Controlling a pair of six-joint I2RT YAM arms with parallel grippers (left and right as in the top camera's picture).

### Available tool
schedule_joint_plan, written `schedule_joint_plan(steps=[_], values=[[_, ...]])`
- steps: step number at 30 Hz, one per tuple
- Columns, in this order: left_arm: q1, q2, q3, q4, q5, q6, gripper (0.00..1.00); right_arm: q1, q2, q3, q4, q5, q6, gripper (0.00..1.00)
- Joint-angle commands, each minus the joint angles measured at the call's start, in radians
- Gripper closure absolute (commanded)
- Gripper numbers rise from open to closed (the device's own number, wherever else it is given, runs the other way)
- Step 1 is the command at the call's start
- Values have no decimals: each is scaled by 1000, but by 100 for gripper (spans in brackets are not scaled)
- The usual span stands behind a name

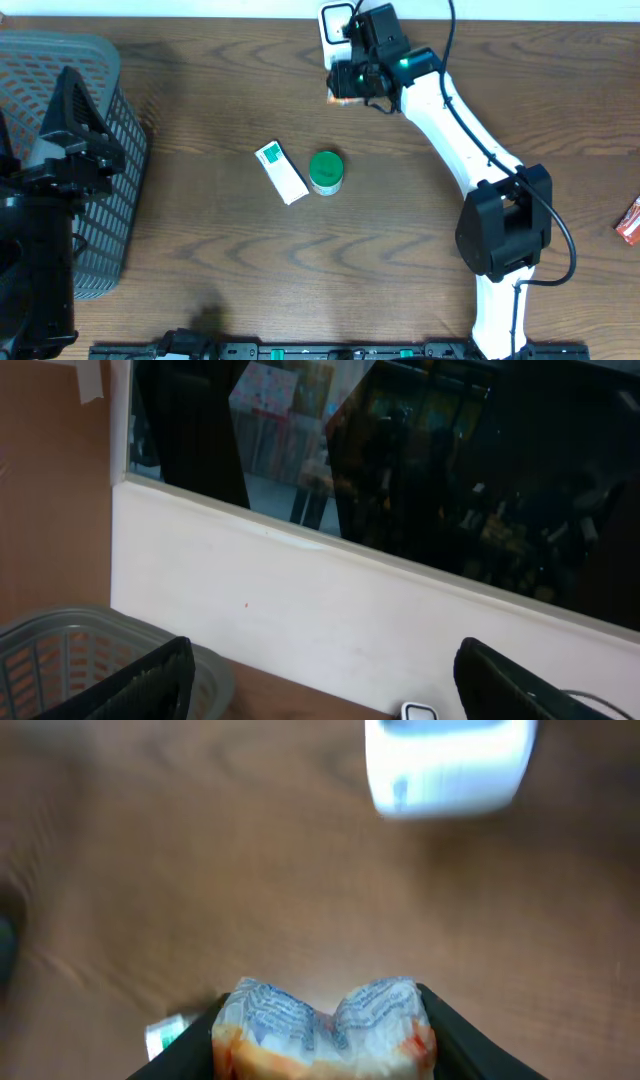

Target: Scan the item barcode

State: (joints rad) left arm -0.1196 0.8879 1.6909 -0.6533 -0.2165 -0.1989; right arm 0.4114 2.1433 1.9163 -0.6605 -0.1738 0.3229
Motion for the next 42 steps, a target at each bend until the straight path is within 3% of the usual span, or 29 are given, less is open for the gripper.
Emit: schedule_joint_plan(steps=[1, 8, 16, 30, 32, 42], values=[[3, -3, 0, 3, -5, -5, 17, -21, 33, 17, 95, 43, 22, 54], [3, -3, 0, 3, -5, -5, 17, -51, 123, 17, 319, 53, 24, 55], [3, -3, 0, 3, -5, -5, 17, -56, 230, 17, 653, 102, 21, 62], [3, -3, 0, 3, -5, -5, 17, -55, 360, 21, 1049, 251, -46, 62], [3, -3, 0, 3, -5, -5, 17, -55, 391, 29, 1104, 253, -38, 66], [3, -3, 0, 3, -5, -5, 17, -55, 521, 257, 968, 249, 32, 73]])
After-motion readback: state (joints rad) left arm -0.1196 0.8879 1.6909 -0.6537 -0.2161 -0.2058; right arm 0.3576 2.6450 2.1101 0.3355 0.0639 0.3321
